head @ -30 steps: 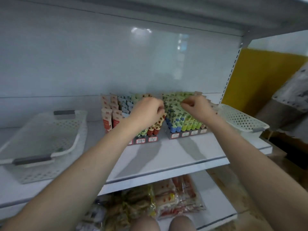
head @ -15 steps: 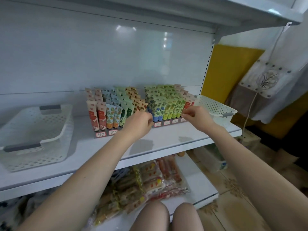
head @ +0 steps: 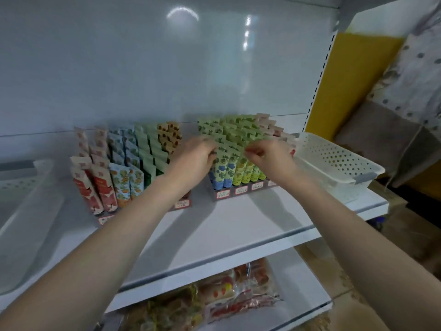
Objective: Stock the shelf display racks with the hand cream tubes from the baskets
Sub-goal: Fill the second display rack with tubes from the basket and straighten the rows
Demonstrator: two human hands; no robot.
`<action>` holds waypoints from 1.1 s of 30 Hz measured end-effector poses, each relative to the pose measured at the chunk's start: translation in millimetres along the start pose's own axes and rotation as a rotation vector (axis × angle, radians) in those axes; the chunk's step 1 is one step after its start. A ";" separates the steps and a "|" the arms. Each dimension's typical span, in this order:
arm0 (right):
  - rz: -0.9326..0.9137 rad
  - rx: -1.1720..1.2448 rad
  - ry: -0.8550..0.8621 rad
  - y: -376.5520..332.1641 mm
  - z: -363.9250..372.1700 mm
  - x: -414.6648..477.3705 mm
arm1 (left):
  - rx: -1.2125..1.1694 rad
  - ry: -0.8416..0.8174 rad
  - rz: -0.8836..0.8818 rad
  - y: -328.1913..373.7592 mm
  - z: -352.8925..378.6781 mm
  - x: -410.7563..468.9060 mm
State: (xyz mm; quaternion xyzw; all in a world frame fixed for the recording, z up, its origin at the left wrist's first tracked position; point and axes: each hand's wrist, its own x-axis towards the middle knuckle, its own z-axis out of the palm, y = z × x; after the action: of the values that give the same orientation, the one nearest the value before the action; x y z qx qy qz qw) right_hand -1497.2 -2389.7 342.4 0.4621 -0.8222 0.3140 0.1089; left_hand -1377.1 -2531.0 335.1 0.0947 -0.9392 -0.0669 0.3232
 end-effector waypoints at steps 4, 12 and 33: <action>-0.099 -0.024 0.026 5.4 12.4 15.3 | 0.030 -0.059 0.052 -10.1 11.4 17.1; -0.166 -0.119 0.005 -0.6 22.2 21.9 | 0.043 -0.175 -0.019 -13.6 15.8 28.0; -0.159 -0.166 0.003 -4.0 24.5 23.5 | 0.039 -0.242 -0.029 -24.0 13.6 30.7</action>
State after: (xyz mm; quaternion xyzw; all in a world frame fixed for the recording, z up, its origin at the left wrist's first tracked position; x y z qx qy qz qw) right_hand -1504.1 -2422.6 336.1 0.5149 -0.8059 0.2359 0.1726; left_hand -1406.0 -2560.3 338.2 0.1056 -0.9710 -0.0643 0.2045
